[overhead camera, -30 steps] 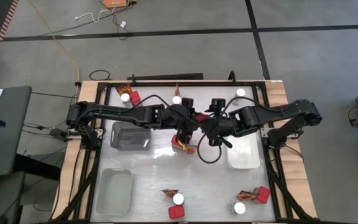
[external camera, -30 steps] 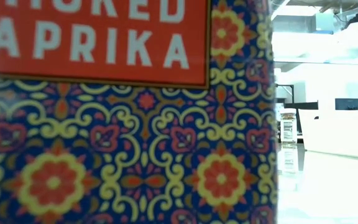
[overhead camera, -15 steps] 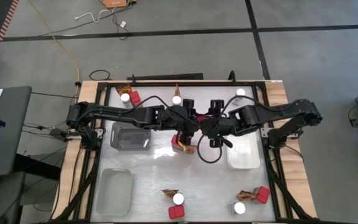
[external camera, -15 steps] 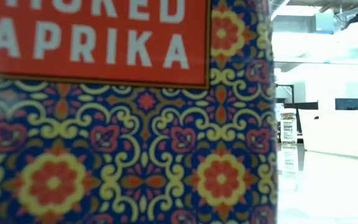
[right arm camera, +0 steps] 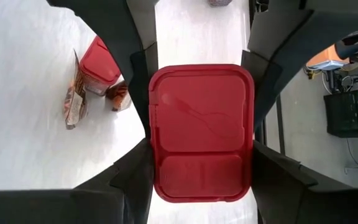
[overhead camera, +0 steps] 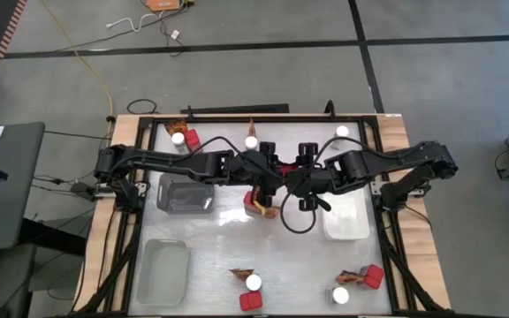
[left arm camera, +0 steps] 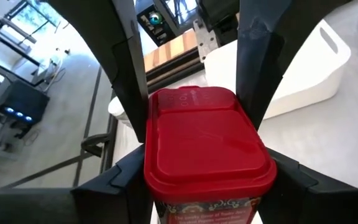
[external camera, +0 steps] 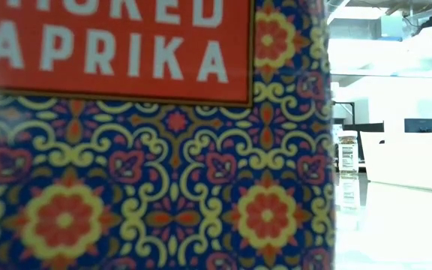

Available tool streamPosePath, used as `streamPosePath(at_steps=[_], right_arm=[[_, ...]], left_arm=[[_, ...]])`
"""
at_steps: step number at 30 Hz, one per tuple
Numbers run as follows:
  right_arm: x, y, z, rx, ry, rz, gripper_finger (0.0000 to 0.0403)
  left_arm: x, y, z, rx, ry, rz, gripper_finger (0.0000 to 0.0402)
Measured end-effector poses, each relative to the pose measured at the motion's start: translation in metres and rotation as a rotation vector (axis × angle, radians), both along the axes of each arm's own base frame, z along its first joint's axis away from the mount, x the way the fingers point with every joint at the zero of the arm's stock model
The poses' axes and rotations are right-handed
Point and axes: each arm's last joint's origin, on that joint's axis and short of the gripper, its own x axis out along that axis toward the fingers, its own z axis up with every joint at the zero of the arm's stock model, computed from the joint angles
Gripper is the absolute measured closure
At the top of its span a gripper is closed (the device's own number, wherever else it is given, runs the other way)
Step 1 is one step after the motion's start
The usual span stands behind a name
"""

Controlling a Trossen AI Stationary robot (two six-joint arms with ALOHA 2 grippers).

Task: Sort spices by type
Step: Put the red spice can into the white bin

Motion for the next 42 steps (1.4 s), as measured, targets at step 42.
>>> streamPosePath(at_steps=[42], right_arm=[[-0.124,0.037,0.032,0.261,-0.042,-0.161,0.0162]], left_arm=[[-0.007,0.002,0.029,-0.373,-0.27,0.163,0.0127]])
